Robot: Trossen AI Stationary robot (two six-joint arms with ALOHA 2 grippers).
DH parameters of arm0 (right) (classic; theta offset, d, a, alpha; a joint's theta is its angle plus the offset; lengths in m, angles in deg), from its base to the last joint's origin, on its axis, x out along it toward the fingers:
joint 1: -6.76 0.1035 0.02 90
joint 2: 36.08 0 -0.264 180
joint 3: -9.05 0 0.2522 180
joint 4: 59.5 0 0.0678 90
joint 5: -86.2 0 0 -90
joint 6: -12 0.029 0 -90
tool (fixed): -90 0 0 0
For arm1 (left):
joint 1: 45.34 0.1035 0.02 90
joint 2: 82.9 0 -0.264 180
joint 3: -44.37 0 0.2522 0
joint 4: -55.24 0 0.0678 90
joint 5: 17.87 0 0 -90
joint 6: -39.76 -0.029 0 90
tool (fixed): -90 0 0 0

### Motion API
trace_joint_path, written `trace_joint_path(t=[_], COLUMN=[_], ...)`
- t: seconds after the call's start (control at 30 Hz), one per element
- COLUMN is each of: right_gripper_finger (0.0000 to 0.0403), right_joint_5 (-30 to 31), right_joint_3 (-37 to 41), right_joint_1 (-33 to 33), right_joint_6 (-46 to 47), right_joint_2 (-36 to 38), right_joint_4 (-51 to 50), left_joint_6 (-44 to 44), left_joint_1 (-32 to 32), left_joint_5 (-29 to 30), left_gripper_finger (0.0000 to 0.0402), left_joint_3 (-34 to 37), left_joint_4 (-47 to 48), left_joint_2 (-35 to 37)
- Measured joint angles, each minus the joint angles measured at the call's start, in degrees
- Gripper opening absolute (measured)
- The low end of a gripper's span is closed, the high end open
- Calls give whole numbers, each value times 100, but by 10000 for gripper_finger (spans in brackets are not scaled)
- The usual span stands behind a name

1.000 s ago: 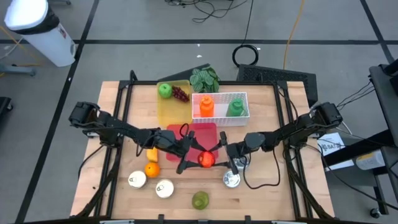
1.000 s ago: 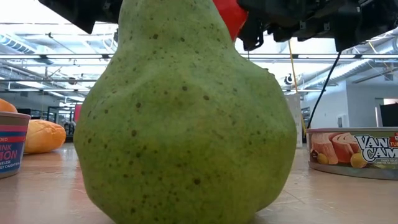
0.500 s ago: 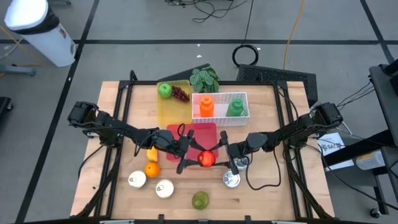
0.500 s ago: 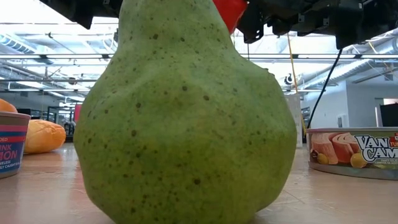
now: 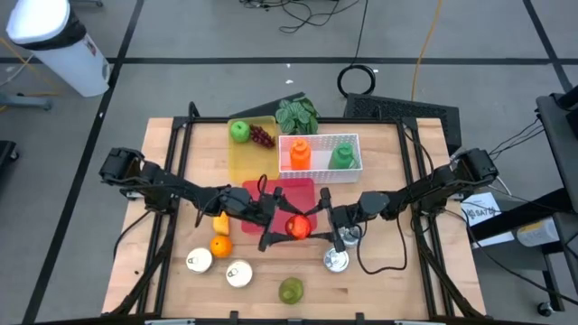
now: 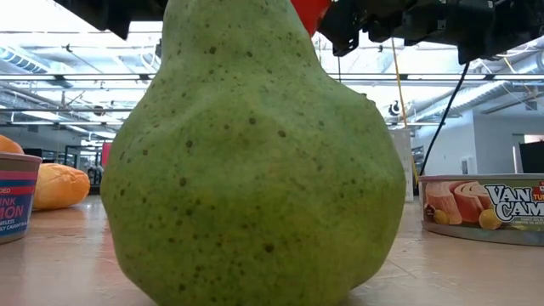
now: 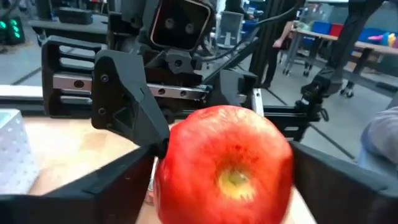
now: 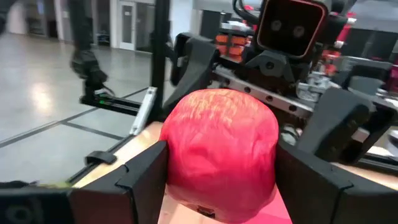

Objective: Pick & Place Food Item
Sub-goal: Put the red apple in the yellow bin

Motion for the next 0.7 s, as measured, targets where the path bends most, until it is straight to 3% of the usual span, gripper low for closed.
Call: trace_joint_path(t=[0.1,0.23,0.33,0.5,0.7], right_gripper_finger=[251,251,251,251,251], right_joint_5=[125,449,673,678,491], right_joint_3=[-3,-8,-8,-8,-35], right_joint_1=[0,14,22,33,35], right_joint_6=[10,-10,-18,-66,-80], right_joint_2=[-2,-9,-11,-11,-11], right_joint_4=[-9,51,42,65,33], left_joint_6=[-23,261,196,7,-90], left_joint_1=[17,-68,-25,2,-5], left_joint_5=[-147,722,804,758,1056], left_gripper_finger=[386,363,355,350,309], left_joint_3=[0,-10,-17,-18,-166], left_joint_4=[-32,12,150,12,829], left_joint_2=[-17,-7,-7,-4,314])
